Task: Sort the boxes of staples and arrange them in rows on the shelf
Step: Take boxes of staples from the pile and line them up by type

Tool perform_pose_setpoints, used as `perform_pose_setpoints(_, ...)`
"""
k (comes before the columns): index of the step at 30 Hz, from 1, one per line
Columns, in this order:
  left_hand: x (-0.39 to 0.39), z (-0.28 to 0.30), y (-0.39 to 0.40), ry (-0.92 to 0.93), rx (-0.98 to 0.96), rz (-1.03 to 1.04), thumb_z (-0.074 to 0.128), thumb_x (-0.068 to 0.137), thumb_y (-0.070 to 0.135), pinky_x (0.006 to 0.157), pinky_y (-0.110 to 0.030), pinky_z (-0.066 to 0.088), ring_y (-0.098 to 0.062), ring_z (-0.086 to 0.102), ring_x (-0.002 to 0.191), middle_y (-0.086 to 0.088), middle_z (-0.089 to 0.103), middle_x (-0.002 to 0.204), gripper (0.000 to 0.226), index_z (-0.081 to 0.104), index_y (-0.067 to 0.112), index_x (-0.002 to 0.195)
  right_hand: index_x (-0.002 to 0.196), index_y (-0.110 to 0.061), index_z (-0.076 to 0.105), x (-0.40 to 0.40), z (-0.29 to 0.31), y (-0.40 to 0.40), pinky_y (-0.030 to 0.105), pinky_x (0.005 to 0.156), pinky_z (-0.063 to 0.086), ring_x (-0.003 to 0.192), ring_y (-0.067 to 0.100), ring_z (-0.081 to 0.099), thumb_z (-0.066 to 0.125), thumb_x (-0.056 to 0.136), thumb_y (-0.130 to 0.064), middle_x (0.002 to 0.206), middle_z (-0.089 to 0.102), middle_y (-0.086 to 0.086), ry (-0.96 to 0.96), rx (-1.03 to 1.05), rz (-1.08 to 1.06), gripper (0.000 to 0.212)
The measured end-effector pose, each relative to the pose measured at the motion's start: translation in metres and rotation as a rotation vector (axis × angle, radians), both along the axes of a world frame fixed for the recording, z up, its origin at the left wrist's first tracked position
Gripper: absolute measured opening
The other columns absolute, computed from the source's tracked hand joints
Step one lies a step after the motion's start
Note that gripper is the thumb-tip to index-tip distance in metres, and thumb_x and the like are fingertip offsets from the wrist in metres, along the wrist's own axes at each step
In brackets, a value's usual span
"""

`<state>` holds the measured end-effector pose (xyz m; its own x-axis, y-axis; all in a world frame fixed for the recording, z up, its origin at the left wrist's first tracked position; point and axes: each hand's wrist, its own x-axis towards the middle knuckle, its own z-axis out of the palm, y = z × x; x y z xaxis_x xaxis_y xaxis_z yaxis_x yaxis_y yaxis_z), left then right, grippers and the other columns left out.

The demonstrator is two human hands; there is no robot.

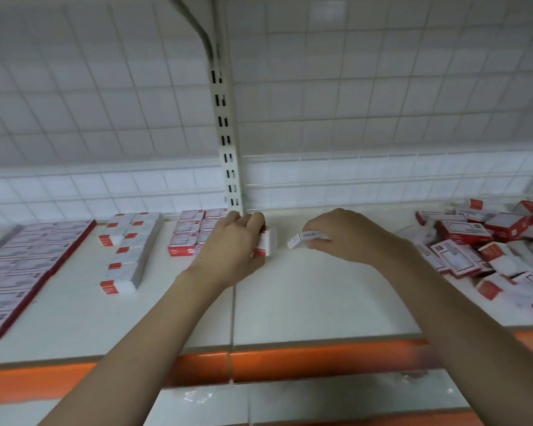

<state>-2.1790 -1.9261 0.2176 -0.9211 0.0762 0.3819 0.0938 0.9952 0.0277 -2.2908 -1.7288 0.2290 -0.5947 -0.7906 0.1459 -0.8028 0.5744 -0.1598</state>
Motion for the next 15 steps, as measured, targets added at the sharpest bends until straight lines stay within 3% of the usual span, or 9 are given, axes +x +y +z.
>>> perform_pose_setpoints(3,0.022,0.001,-0.035,-0.010,-0.061,0.004,0.072,0.068,0.021,0.073,-0.037,0.041,-0.034,0.051,0.084,-0.014,0.066,0.091,0.041,0.059,0.003,0.102,0.094,-0.020,0.061,0.024,-0.002,-0.031,0.033,0.069,0.046,0.078,0.018,0.059,0.051,0.089,-0.035,0.086,0.064,-0.003,-0.002,-0.003,-0.011,0.019)
perform_pose_setpoints(6,0.041,0.003,-0.063,-0.011,-0.084,0.014,0.066,0.080,0.033,0.086,-0.033,0.033,-0.030,0.047,0.104,-0.010,0.061,0.114,0.051,0.053,0.009,0.123,0.093,-0.020,0.060,0.045,-0.001,-0.059,0.034,0.068,0.045,0.077,0.019,0.058,0.050,0.090,-0.035,0.084,0.064,-0.002,0.005,-0.003,-0.019,0.019)
perform_pose_setpoints(8,0.052,0.004,-0.081,-0.004,-0.086,0.024,0.063,0.082,0.040,0.089,-0.032,0.032,-0.027,0.046,0.108,-0.007,0.059,0.118,0.052,0.051,0.012,0.125,0.095,-0.018,0.060,0.057,0.000,-0.074,0.033,0.065,0.043,0.074,0.019,0.056,0.050,0.091,-0.036,0.081,0.063,0.000,0.020,-0.003,-0.018,0.020)
perform_pose_setpoints(12,0.071,0.004,-0.112,0.025,-0.073,-0.016,0.073,0.072,0.042,0.072,-0.037,0.043,-0.029,0.056,0.083,-0.008,0.069,0.090,0.045,0.067,0.010,0.103,0.097,-0.014,0.056,0.077,0.003,-0.097,0.033,0.063,0.040,0.073,0.022,0.054,0.048,0.093,-0.034,0.076,0.057,0.004,0.028,0.004,-0.021,0.022)
perform_pose_setpoints(15,0.081,0.003,-0.128,0.023,-0.093,0.005,0.065,0.069,0.049,0.067,-0.035,0.042,-0.028,0.057,0.075,-0.004,0.069,0.080,0.048,0.069,0.012,0.099,0.088,-0.011,0.050,0.086,0.005,-0.109,0.033,0.058,0.037,0.065,0.022,0.050,0.048,0.093,-0.032,0.068,0.052,0.003,0.035,0.033,-0.015,0.022)
